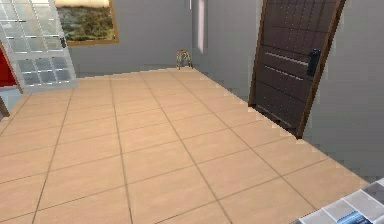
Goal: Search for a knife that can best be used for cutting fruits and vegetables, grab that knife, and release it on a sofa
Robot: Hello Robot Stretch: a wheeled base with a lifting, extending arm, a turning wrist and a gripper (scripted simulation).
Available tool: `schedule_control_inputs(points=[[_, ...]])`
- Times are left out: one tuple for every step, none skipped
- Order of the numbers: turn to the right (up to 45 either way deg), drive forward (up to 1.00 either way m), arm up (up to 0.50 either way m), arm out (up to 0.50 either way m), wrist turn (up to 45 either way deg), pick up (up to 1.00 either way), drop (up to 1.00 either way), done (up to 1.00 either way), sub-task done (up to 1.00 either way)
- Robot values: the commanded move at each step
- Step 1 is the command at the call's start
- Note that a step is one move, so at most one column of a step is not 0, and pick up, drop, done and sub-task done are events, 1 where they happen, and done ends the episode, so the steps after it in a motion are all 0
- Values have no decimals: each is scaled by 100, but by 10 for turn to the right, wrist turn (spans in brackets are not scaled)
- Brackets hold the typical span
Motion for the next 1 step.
schedule_control_inputs(points=[[0, 0, 0, 0, -450, 0, 0, 0, 0]])
